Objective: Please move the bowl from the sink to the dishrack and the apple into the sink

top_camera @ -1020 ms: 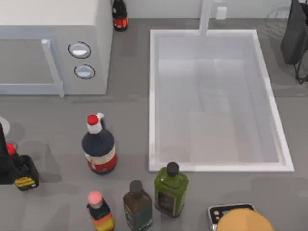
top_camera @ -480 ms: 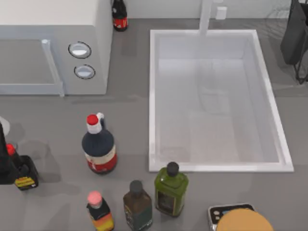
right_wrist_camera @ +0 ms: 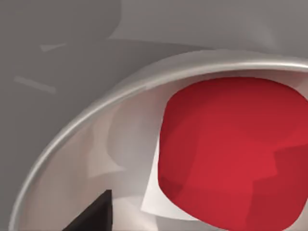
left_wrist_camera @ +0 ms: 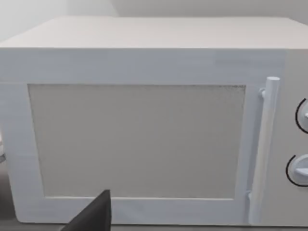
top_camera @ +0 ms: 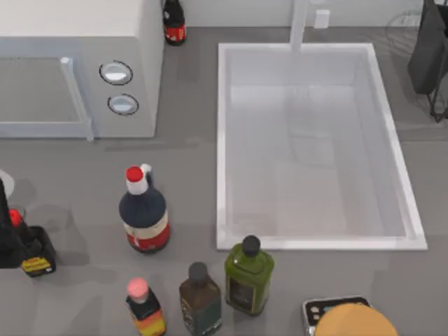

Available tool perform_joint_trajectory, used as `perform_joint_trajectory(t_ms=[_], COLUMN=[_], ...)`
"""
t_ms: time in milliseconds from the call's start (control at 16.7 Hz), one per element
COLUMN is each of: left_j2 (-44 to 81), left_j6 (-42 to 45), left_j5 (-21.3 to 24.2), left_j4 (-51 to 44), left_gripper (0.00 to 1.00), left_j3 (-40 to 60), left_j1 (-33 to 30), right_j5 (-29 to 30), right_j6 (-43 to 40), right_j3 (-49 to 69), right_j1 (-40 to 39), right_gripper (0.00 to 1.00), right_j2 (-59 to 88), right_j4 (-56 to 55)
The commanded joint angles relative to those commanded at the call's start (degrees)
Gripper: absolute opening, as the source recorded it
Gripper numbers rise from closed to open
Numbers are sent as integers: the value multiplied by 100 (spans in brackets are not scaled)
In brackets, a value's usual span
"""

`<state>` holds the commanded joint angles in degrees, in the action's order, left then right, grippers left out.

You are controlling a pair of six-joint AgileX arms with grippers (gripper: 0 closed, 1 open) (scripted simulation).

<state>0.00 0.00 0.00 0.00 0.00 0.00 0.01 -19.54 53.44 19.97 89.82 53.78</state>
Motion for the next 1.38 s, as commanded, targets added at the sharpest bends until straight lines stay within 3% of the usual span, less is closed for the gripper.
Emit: perform_joint_trajectory(t_ms=[600,900,1380], left_j2=[0,0,0], left_j6=[0,0,0], left_j5=[0,0,0], left_j4=[0,0,0], left_gripper=[100,100,100], left_j3=[0,0,0], left_j1=[0,0,0], right_j5=[-1,0,0], right_j6=[20,24,24], right_j3=[-962,-1040,-1040], right_j1=[4,4,4], right_gripper=[100,100,40], right_j2=[806,881,881], right_j4=[-1813,-1936,-1936])
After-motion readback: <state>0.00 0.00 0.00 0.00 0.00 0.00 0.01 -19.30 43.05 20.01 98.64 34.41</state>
